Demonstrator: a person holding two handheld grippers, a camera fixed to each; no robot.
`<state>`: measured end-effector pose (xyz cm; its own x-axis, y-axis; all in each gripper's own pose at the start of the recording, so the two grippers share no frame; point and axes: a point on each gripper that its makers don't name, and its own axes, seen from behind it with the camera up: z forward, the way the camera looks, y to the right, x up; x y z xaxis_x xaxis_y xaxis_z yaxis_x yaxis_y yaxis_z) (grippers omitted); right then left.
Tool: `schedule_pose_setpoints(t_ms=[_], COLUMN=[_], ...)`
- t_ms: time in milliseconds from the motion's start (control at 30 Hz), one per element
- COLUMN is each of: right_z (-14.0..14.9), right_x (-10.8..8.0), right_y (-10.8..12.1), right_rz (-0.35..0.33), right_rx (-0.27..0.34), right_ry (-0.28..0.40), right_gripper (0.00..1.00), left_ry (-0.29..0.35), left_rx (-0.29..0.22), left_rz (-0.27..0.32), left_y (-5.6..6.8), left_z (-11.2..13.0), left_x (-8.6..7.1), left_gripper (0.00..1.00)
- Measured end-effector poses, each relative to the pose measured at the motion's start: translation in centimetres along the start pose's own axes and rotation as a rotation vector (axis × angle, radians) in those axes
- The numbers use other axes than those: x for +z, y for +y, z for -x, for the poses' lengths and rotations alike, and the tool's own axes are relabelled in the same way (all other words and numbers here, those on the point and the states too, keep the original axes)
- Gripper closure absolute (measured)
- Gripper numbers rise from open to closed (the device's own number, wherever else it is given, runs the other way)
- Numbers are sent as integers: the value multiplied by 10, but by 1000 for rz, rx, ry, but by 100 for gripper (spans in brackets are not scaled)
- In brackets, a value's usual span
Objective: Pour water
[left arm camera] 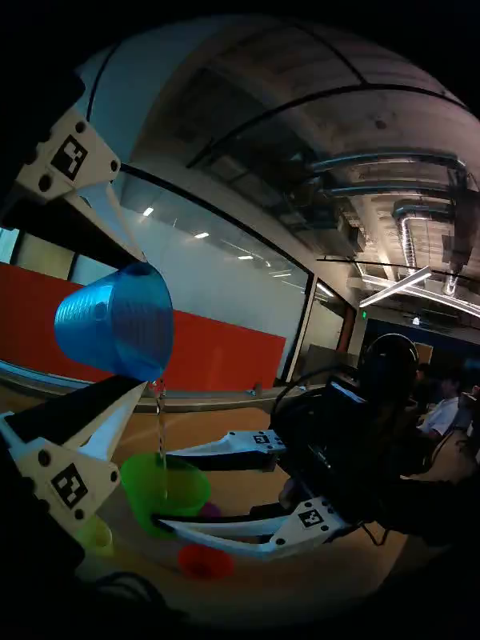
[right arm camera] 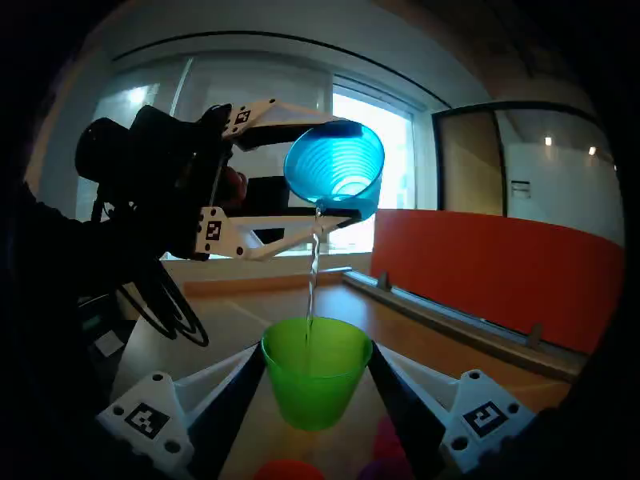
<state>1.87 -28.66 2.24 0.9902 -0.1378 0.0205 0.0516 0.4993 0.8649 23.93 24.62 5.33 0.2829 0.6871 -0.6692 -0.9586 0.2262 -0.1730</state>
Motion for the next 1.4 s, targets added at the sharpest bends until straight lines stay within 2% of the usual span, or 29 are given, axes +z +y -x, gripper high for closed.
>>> schedule_pose_setpoints(t_ms=[300, 1000, 1400], right_z=[-1, 0, -1], right_x=[0, 0, -1], right_y=[0, 1, 1], right_rz=[-1, -1, 0], right_rx=[-1, -2, -6], right_ry=[0, 3, 1], right_gripper=[8, 8, 8], left_ry=[0, 6, 9], left_rx=[28, 77, 118], left_rz=[3, 0, 0], left_y=[-4, 1, -3], left_z=[1, -5, -5], left_x=[1, 1, 4], left_gripper=[13, 13, 13])
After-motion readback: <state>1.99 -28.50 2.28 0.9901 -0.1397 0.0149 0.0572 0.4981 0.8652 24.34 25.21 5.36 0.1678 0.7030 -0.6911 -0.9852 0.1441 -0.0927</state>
